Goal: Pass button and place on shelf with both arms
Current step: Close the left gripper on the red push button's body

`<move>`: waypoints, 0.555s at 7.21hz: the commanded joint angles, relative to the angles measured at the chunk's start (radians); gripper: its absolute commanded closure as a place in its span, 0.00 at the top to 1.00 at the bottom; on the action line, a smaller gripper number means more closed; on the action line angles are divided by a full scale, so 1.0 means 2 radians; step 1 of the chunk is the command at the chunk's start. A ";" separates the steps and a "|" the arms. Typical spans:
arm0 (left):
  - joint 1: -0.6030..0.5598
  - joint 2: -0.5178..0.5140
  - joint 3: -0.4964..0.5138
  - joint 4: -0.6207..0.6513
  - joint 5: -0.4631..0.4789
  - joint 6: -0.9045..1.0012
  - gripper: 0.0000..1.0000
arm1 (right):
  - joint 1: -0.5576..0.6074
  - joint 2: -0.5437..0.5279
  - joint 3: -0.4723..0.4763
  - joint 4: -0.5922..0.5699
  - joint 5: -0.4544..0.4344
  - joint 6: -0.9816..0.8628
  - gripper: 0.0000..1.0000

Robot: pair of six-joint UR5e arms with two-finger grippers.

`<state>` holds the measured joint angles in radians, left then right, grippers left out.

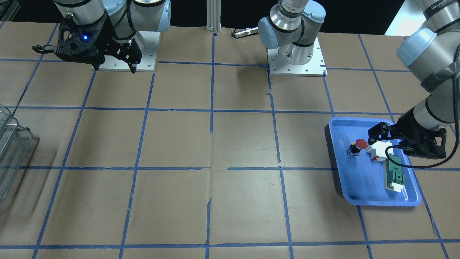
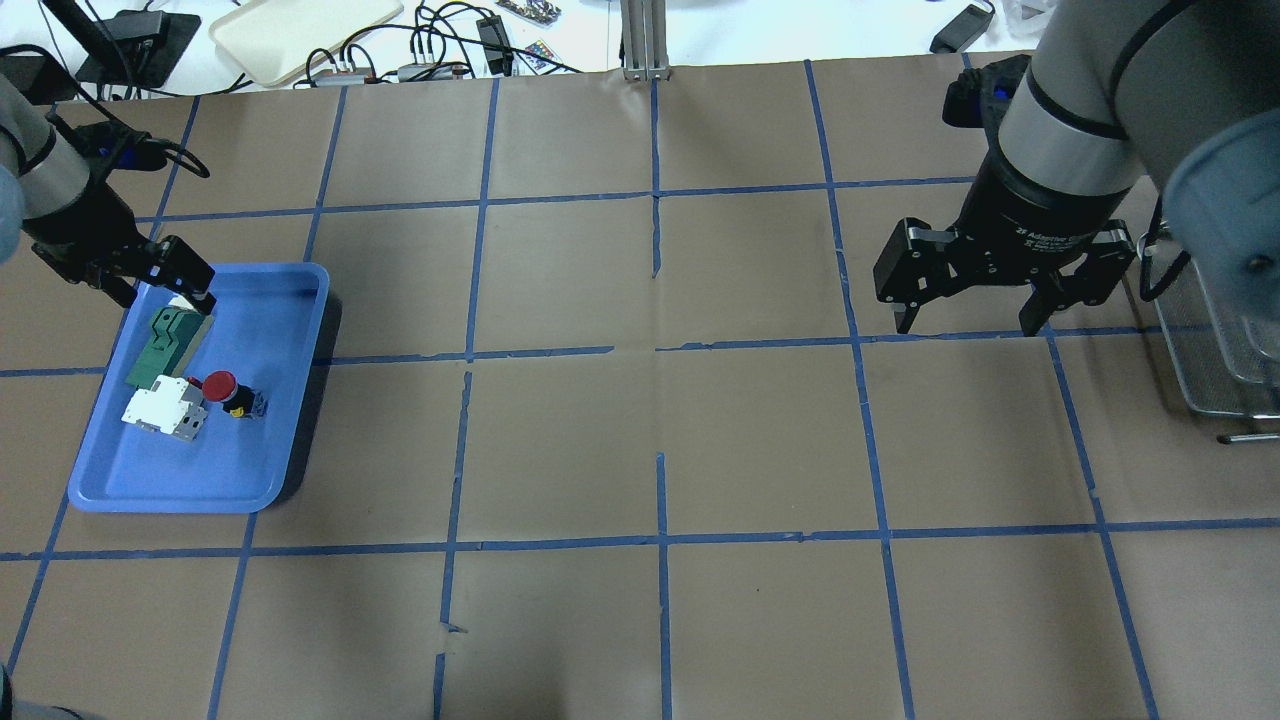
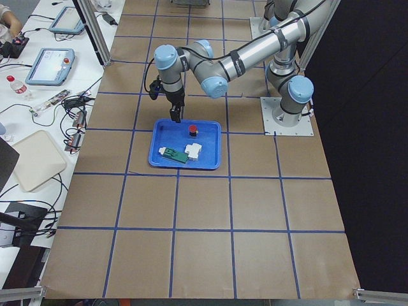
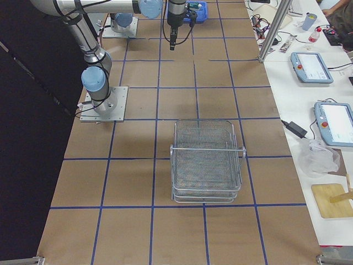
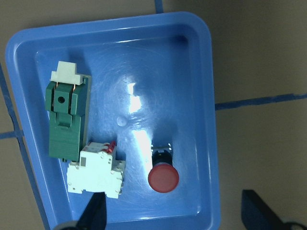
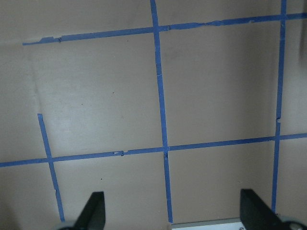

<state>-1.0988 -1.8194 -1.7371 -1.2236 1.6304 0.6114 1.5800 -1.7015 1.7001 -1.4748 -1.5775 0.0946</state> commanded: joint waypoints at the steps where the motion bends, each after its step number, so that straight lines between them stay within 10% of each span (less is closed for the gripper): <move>1: 0.009 -0.015 -0.049 0.044 -0.005 0.000 1.00 | 0.000 0.000 0.001 0.006 -0.006 0.002 1.00; 4: 0.009 -0.030 -0.072 0.047 -0.012 -0.020 1.00 | -0.001 0.000 0.001 0.003 0.000 0.004 1.00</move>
<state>-1.0819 -1.8684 -1.8656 -1.1342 1.6097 0.5807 1.5787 -1.7002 1.7011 -1.4738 -1.5817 0.0999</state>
